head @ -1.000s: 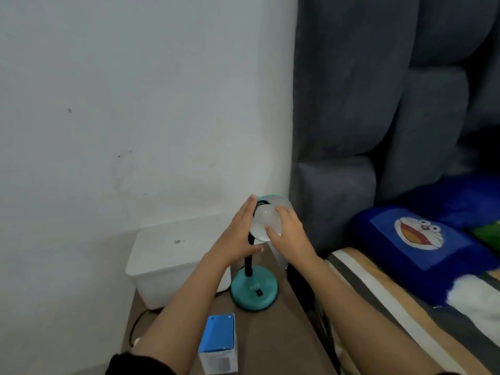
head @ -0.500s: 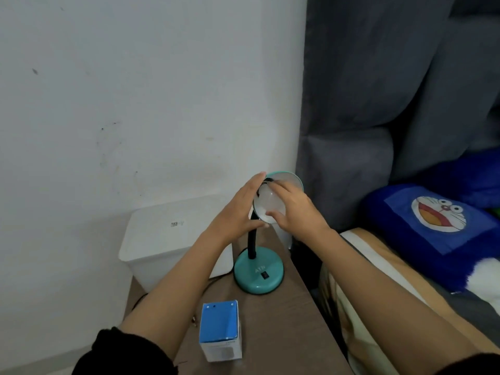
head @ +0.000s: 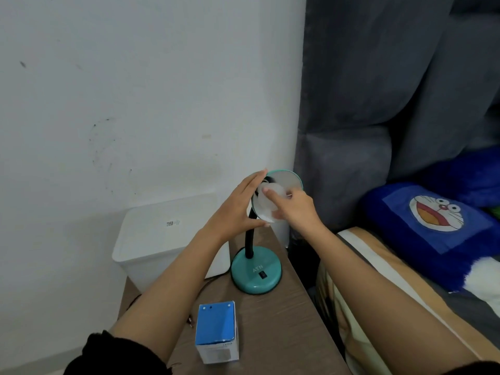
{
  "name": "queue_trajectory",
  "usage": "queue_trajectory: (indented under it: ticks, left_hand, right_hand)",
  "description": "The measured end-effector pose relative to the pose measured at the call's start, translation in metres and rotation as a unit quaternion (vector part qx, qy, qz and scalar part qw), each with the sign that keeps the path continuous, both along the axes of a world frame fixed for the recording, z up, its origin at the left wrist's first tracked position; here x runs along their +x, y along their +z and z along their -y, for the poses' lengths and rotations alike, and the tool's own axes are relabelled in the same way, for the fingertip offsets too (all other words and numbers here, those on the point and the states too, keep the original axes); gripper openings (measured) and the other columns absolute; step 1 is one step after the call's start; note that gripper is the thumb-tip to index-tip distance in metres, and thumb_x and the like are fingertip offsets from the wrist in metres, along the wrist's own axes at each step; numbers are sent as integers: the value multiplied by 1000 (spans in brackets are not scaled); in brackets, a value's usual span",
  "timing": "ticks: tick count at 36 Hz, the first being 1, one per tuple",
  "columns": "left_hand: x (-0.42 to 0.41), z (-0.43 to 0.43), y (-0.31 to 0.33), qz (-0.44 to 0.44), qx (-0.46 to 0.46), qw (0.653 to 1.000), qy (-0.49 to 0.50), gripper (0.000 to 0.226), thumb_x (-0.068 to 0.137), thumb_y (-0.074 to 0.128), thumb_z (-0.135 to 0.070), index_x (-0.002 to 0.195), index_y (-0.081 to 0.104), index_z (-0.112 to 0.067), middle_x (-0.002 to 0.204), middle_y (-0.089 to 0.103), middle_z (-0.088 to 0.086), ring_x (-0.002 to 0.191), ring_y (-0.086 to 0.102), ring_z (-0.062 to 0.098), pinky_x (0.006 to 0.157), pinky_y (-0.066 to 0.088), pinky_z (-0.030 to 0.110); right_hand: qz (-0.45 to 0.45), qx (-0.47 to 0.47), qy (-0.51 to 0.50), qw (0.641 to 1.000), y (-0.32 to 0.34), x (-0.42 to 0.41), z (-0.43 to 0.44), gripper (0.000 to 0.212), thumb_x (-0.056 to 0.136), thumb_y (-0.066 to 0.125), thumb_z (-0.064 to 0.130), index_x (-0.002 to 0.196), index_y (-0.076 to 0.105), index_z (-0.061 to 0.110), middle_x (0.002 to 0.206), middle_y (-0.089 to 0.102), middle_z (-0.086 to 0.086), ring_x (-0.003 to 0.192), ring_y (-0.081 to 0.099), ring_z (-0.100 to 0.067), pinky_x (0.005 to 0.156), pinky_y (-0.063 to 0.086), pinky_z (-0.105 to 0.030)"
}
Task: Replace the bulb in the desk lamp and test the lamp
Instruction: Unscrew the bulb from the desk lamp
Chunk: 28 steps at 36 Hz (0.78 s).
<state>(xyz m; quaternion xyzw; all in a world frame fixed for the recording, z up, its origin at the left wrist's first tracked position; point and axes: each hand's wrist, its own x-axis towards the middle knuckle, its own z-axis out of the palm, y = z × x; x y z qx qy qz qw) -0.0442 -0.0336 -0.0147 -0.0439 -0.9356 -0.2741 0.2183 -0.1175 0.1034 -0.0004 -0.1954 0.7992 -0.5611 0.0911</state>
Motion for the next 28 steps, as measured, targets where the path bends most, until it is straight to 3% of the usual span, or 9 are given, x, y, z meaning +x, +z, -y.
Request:
queue_trajectory:
  ticks: [2,6,12,14,16,19,22,25,28]
  left_hand:
    - [0,1,1,-4,2,1000,1,105,67,83,-23,148,16,-25,154,23,-6,138,19,-2,112,18,9]
    - [2,1,3,-3,9,1000,-3,105,66,84,-22,147,18,-24,153,24,-5,140,22,3,116,25,25]
    - [2,0,2,-8,27,1000,-11,103,66,84,-22,147,20,-24,151,27,-5,140,26,7,115,32,36]
    - [2,0,2,-8,33,999,-11,103,65,84,-20,146,21,-23,151,28,-4,139,28,8,114,32,37]
    - [3,2,2,-7,33,999,-11,103,65,85,-20,146,22,-20,151,29,-3,139,28,8,114,33,37]
    - [5,4,2,-6,36,999,-11,102,65,85,-19,146,23,-20,151,29,-3,139,28,8,113,34,38]
    - [8,7,1,-6,42,999,-10,102,65,85,-19,146,23,-22,151,29,-4,139,29,8,113,34,39]
    - [10,9,1,-2,47,999,-13,102,65,85,-20,146,23,-20,151,30,-4,140,29,8,114,33,39]
    - [10,8,1,1,53,999,-12,103,65,85,-20,146,22,-23,151,29,-6,139,28,5,114,33,38]
  right_hand:
    - [-2,-16,1,1000,1,1,0,48,79,67,45,101,60,3,105,63,-14,82,70,-27,70,57,-34]
    - [-67,27,6,997,-1,1,-1,55,75,73,37,120,57,11,116,59,-11,108,59,-27,90,51,-35]
    - [-254,111,39,960,-5,0,-1,67,72,76,21,133,48,19,132,49,-7,124,44,-29,103,35,-31]
    - [-245,89,31,965,-8,3,2,64,76,72,24,135,46,19,133,47,-6,125,43,-28,102,35,-30]
    - [-165,43,9,985,-5,9,4,62,80,67,36,134,44,15,133,49,-8,124,46,-26,100,39,-33]
    - [-74,3,-24,997,-4,12,7,58,81,63,48,120,51,7,119,58,-13,106,57,-27,86,50,-37]
    - [-87,-3,-32,996,-3,13,9,52,77,68,42,111,56,4,111,62,-14,96,60,-26,78,51,-34]
    - [-144,22,-17,989,-3,11,10,59,71,76,28,123,54,9,120,60,-10,111,56,-24,92,48,-32]
    - [-212,46,13,976,-7,8,8,61,70,76,20,127,52,15,128,57,-5,120,51,-21,93,36,-20]
